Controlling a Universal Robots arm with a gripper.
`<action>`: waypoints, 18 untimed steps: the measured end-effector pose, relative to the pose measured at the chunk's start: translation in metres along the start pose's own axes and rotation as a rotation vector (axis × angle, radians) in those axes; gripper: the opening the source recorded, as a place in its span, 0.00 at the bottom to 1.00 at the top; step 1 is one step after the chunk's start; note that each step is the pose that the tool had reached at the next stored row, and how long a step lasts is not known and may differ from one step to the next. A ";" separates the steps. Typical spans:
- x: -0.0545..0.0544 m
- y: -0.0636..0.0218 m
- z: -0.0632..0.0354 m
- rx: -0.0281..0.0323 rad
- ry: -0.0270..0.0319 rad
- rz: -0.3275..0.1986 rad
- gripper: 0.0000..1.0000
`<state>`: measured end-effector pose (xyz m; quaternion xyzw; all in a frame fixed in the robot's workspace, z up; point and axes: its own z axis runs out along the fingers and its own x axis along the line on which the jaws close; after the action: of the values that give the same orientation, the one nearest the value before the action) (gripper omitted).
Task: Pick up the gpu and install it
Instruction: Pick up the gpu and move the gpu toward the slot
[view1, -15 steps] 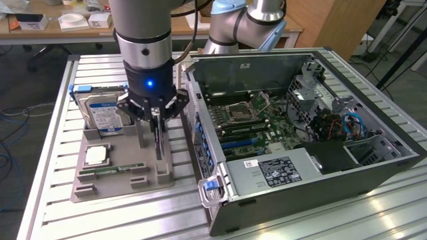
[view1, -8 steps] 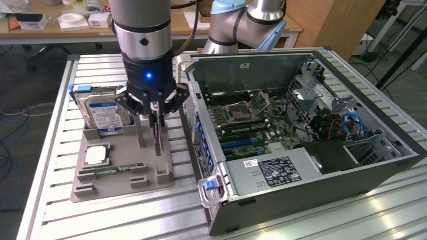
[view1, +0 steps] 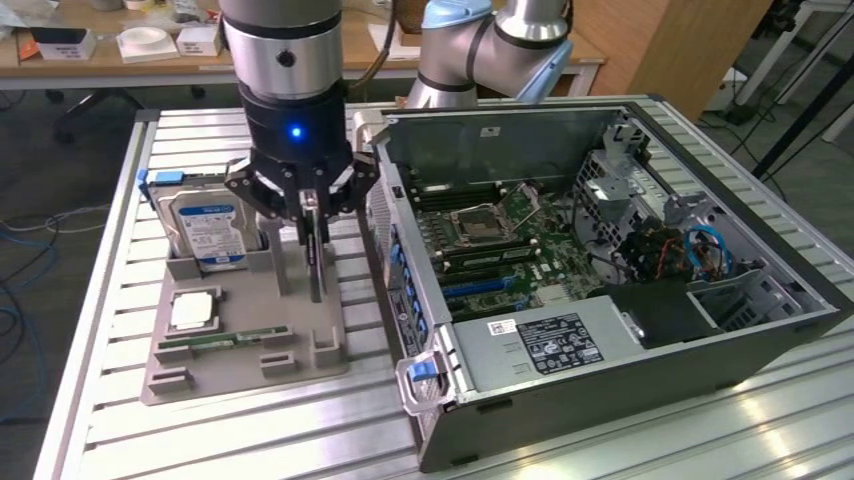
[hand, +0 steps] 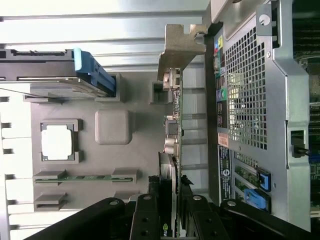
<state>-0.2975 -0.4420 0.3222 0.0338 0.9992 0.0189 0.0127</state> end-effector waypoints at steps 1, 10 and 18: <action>0.000 0.0001 -0.0018 0.0001 0.0000 0.000 0.26; 0.000 0.0006 -0.0146 0.0000 0.0000 0.000 0.26; 0.000 0.0007 -0.0217 -0.0001 -0.0002 0.000 0.26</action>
<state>-0.2977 -0.4421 0.3439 0.0338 0.9992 0.0189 0.0127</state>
